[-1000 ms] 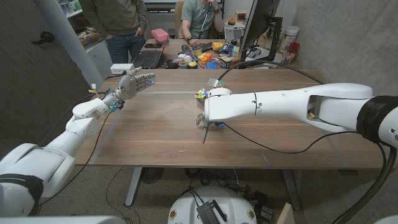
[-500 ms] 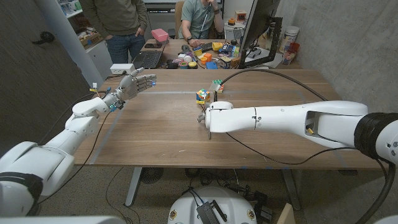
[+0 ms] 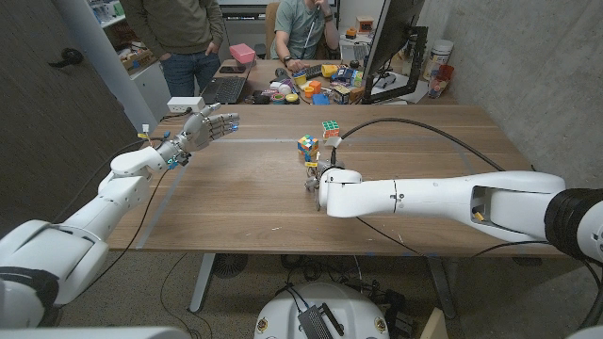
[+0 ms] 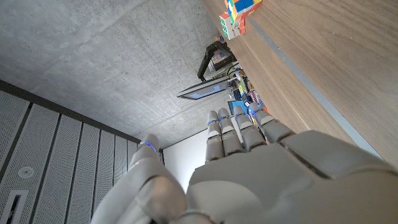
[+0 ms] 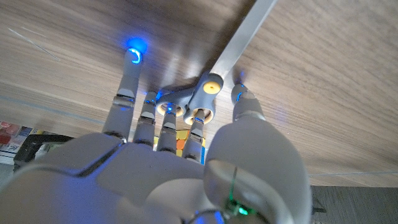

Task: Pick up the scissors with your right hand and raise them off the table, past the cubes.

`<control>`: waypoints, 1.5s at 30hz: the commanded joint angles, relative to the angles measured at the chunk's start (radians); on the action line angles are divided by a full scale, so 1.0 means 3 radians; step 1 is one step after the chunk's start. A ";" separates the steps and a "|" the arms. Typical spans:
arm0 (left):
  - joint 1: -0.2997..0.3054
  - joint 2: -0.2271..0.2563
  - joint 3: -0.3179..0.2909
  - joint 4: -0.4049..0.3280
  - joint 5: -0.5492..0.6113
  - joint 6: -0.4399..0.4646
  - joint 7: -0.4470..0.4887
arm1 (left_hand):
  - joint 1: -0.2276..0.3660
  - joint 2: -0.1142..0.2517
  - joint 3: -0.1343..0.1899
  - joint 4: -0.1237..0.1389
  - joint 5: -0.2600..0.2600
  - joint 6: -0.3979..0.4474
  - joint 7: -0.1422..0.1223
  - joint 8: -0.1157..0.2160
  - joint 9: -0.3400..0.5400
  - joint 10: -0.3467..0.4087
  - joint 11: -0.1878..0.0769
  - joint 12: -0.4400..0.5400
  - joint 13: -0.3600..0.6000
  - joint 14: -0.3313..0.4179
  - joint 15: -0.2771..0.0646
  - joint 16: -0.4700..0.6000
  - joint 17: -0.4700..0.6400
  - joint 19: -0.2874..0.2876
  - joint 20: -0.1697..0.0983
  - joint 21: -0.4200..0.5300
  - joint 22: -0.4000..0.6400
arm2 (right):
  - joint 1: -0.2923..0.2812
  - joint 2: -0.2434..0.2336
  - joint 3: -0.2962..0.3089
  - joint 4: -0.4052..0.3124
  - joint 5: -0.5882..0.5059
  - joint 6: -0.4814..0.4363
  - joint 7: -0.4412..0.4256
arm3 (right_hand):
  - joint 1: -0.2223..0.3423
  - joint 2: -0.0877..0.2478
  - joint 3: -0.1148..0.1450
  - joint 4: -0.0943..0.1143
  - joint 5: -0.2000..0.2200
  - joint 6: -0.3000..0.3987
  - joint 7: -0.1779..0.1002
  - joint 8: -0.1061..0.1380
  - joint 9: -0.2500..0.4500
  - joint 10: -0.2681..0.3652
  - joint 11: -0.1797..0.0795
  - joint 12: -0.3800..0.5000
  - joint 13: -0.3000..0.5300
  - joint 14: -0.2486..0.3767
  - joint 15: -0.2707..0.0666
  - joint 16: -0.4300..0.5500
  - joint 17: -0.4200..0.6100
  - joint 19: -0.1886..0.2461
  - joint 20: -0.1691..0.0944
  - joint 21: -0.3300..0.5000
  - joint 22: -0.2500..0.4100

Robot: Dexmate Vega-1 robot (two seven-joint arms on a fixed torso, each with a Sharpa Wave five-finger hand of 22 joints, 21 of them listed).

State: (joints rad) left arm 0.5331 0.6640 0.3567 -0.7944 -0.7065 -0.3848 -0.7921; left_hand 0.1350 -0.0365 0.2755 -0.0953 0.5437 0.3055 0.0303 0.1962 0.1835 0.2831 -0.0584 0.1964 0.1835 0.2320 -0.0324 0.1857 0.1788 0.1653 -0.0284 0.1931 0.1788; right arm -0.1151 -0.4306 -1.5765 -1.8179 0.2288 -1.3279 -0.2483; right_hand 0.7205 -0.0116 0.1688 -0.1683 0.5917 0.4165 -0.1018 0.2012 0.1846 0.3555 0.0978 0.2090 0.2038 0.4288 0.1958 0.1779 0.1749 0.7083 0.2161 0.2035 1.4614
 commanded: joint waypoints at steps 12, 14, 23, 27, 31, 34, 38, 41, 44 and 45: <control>0.0197 0.0041 -0.0092 -0.0285 -0.0149 0.0051 0.0095 | 0.0004 0.0029 -0.0018 0.0006 0.0020 0.0026 0.0018 0.0014 0.0019 -0.0032 -0.0006 -0.0005 0.0016 -0.0020 -0.0013 0.0009 0.0010 -0.0013 0.0025 0.0023 0.0014 | -0.0759 -0.0401 0.0339 -0.0515 -0.0780 -0.0081 -0.0414 | 0.1856 0.0091 0.0471 0.0000 -0.0253 0.1724 0.0055 0.0729 0.0456 0.1294 -0.0388 0.0994 0.1012 0.1974 -0.1330 0.0802 0.0664 0.1308 -0.1414 0.0893 -0.3939; 0.0216 0.0043 -0.0106 -0.0311 -0.0171 0.0060 0.0097 | 0.0004 0.0030 -0.0018 0.0005 0.0020 0.0024 0.0015 0.0013 0.0019 -0.0033 -0.0003 -0.0005 0.0016 -0.0020 -0.0013 0.0009 0.0010 -0.0014 0.0029 0.0023 0.0014 | -0.0745 -0.0414 0.0338 -0.0556 -0.0808 -0.0108 -0.0402 | 0.2014 0.0036 0.0389 0.0002 -0.0335 0.1845 0.0122 0.0910 0.0648 0.1426 -0.0402 0.1153 0.1267 0.2133 -0.1413 0.0936 0.0831 0.1324 -0.1429 0.1042 -0.3876; 0.0290 0.0052 -0.0184 -0.0397 -0.0265 0.0070 0.0133 | 0.0003 0.0031 -0.0023 0.0004 0.0021 0.0024 0.0013 0.0013 0.0020 -0.0056 0.0002 -0.0010 0.0016 -0.0035 -0.0010 0.0005 0.0010 -0.0011 0.0046 0.0026 0.0014 | -0.0574 -0.0563 0.0320 -0.0917 -0.0817 -0.0227 -0.0256 | 0.2192 0.0004 0.0333 0.0048 -0.0421 0.1910 0.0194 0.1102 0.0949 0.1584 -0.0471 0.1415 0.1773 0.2362 -0.1434 0.0964 0.0981 0.1352 -0.1443 0.1367 -0.3765; 0.0298 0.0029 -0.0209 -0.0394 -0.0310 0.0058 0.0101 | 0.0003 0.0032 -0.0024 0.0004 0.0021 0.0023 0.0014 0.0013 0.0020 -0.0064 -0.0002 -0.0012 0.0016 -0.0043 -0.0008 0.0003 0.0010 -0.0012 0.0058 0.0026 0.0014 | -0.0398 -0.0689 0.0244 -0.1137 -0.0865 -0.0227 -0.0140 | 0.2199 0.0008 0.0335 0.0055 -0.0430 0.1917 0.0219 0.1101 0.0953 0.1615 -0.0476 0.1439 0.1825 0.2388 -0.1433 0.0962 0.0996 0.1349 -0.1445 0.1408 -0.3753; 0.0308 0.0002 -0.0233 -0.0397 -0.0349 0.0044 0.0084 | 0.0003 0.0033 -0.0026 0.0003 0.0022 0.0023 0.0018 0.0012 0.0020 -0.0067 0.0002 -0.0011 0.0016 -0.0050 -0.0010 0.0002 0.0010 -0.0014 0.0064 0.0026 0.0014 | -0.0254 -0.0796 0.0205 -0.1319 -0.1065 -0.0227 0.0119 | 0.2201 0.0007 0.0337 0.0059 -0.0436 0.1932 0.0228 0.1100 0.0949 0.1615 -0.0471 0.1445 0.1860 0.2397 -0.1432 0.0957 0.1005 0.1342 -0.1445 0.1435 -0.3746; 0.0313 -0.0019 -0.0247 -0.0397 -0.0373 0.0029 0.0066 | 0.0003 0.0033 -0.0027 0.0003 0.0022 0.0018 0.0015 0.0010 0.0020 -0.0070 0.0006 -0.0011 0.0016 -0.0054 -0.0007 0.0001 0.0010 -0.0019 0.0068 0.0024 0.0013 | -0.0313 -0.0827 0.0263 -0.1403 -0.1699 -0.0227 0.0674 | 0.2203 0.0006 0.0340 0.0062 -0.0443 0.1933 0.0230 0.1098 0.0954 0.1613 -0.0471 0.1448 0.1893 0.2408 -0.1432 0.0953 0.1016 0.1334 -0.1445 0.1461 -0.3740; 0.0321 -0.0042 -0.0269 -0.0396 -0.0409 0.0019 0.0047 | 0.0002 0.0034 -0.0028 0.0003 0.0023 0.0019 0.0016 0.0011 0.0020 -0.0070 0.0009 -0.0010 0.0016 -0.0055 -0.0007 0.0002 0.0010 -0.0020 0.0068 0.0024 0.0013 | -0.0671 -0.0654 0.0506 -0.1245 -0.3604 -0.0227 0.2320 | 0.2201 0.0008 0.0342 0.0066 -0.0447 0.1926 0.0233 0.1100 0.0967 0.1614 -0.0469 0.1450 0.1916 0.2416 -0.1431 0.0950 0.1022 0.1328 -0.1444 0.1480 -0.3735; 0.0317 -0.0061 -0.0286 -0.0377 -0.0436 0.0012 0.0025 | 0.0002 0.0035 -0.0029 0.0003 0.0023 0.0021 0.0013 0.0011 0.0020 -0.0070 0.0007 -0.0009 0.0016 -0.0055 -0.0010 0.0002 0.0010 -0.0020 0.0069 0.0024 0.0013 | -0.0722 -0.0546 0.0571 -0.1129 -0.4384 -0.0227 0.3041 | 0.2200 0.0009 0.0345 0.0069 -0.0450 0.1921 0.0233 0.1101 0.0977 0.1615 -0.0463 0.1452 0.1936 0.2424 -0.1431 0.0948 0.1030 0.1323 -0.1444 0.1497 -0.3731; 0.0300 -0.0082 -0.0299 -0.0337 -0.0457 -0.0001 -0.0011 | 0.0001 0.0035 -0.0031 0.0003 0.0023 0.0021 0.0010 0.0011 0.0020 -0.0067 0.0011 -0.0007 0.0016 -0.0055 -0.0010 0.0004 0.0010 -0.0021 0.0074 0.0024 0.0013 | -0.0659 -0.0515 0.0568 -0.1112 -0.4692 -0.0227 0.3377 | 0.2199 0.0015 0.0348 0.0073 -0.0452 0.1923 0.0233 0.1101 0.0981 0.1627 -0.0462 0.1457 0.1953 0.2439 -0.1430 0.0951 0.1037 0.1320 -0.1444 0.1513 -0.3728; 0.0297 -0.0087 -0.0305 -0.0328 -0.0465 -0.0002 -0.0019 | 0.0001 0.0035 -0.0031 0.0003 0.0022 0.0022 0.0014 0.0012 0.0020 -0.0067 0.0010 -0.0007 0.0016 -0.0055 -0.0010 0.0004 0.0010 -0.0019 0.0073 0.0025 0.0013 | -0.0627 -0.0518 0.0555 -0.1120 -0.4743 -0.0227 0.3436 | 0.2198 0.0014 0.0348 0.0074 -0.0453 0.1916 0.0234 0.1100 0.0986 0.1622 -0.0461 0.1455 0.1959 0.2440 -0.1429 0.0950 0.1039 0.1319 -0.1444 0.1519 -0.3727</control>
State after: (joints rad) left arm 0.6240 0.6566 0.2827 -0.9098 -0.8183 -0.3741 -0.7743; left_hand 0.1350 -0.0365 0.2683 -0.0941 0.5436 0.3091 0.0339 0.1962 0.1835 0.2633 -0.0570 0.1964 0.1835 0.2219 -0.0326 0.1857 0.1788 0.1583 -0.0140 0.1931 0.1788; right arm -0.2831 -0.6231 -1.4551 -2.1672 -0.5018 -1.3960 0.1836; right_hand 1.3717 -0.0255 0.2693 -0.1553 0.4479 0.9390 -0.0374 0.5272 0.1828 0.7079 0.0682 0.2714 0.3001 1.0004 -0.0041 0.4674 0.4822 1.1156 -0.1984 0.6512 0.3409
